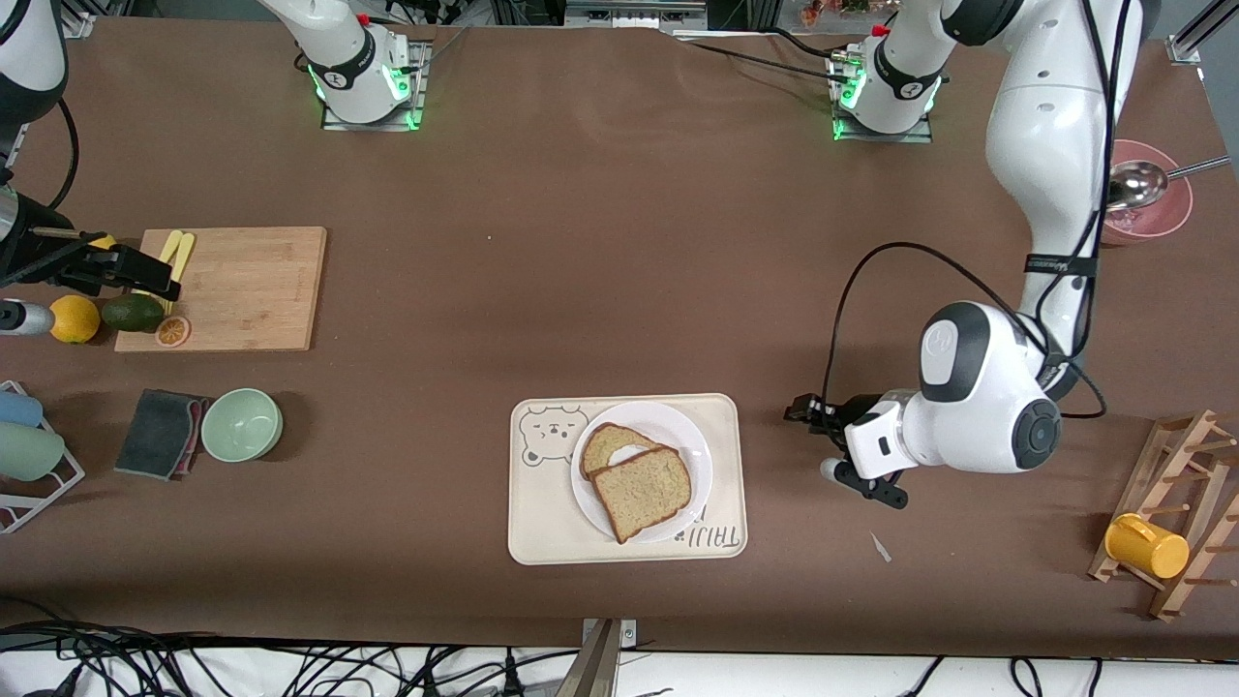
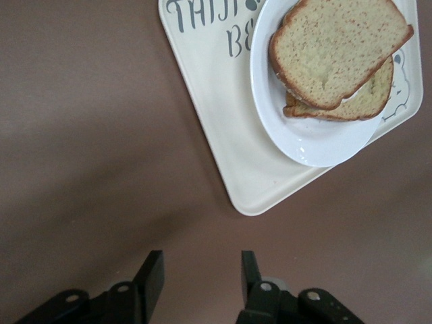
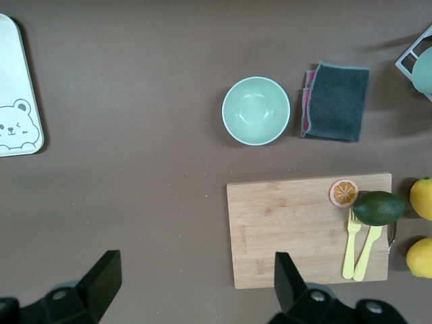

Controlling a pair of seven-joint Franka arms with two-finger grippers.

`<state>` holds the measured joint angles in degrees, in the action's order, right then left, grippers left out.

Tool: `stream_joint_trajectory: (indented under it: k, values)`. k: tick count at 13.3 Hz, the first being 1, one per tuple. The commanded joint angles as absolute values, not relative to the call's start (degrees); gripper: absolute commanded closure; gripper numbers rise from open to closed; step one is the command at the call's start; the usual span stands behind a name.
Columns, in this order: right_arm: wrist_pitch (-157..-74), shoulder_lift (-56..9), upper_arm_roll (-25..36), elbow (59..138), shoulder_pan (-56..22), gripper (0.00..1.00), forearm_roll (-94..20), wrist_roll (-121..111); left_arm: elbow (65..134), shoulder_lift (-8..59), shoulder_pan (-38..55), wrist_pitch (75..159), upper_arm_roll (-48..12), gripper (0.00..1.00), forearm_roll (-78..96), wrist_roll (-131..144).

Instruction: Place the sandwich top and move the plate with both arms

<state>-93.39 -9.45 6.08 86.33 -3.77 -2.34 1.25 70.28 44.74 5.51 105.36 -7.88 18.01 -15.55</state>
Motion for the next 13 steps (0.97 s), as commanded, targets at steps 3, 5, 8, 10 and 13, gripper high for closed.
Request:
stream_joint_trajectory:
  k: [3, 5, 8, 10, 13]
  values:
    - [-93.6, -9.2, 6.0, 86.1, -3.2, 0.0, -3.5, 0.1, 71.6, 35.8, 5.8, 96.3, -7.4, 0.0, 6.4, -9.7]
    - [-93.6, -9.2, 6.0, 86.2, -3.2, 0.0, -3.5, -0.1, 71.8, 32.4, 6.2, 92.5, -7.6, 0.0, 2.7, -5.0]
    - [-94.2, -9.2, 5.9, 86.2, -3.3, 0.0, -3.5, 0.1, 71.8, 27.7, 6.4, 88.0, -7.7, 0.0, -0.1, 1.6]
    - [-95.4, -9.4, 5.9, 86.5, -3.2, 0.0, -3.6, 0.2, 71.6, 25.0, 6.6, 85.4, -8.3, 0.0, -2.8, 3.6]
    - [-95.5, -9.4, 6.1, 86.2, -2.4, 0.0, -6.1, 0.2, 75.4, 16.0, 8.0, 83.7, -5.0, 0.0, -2.6, 3.8]
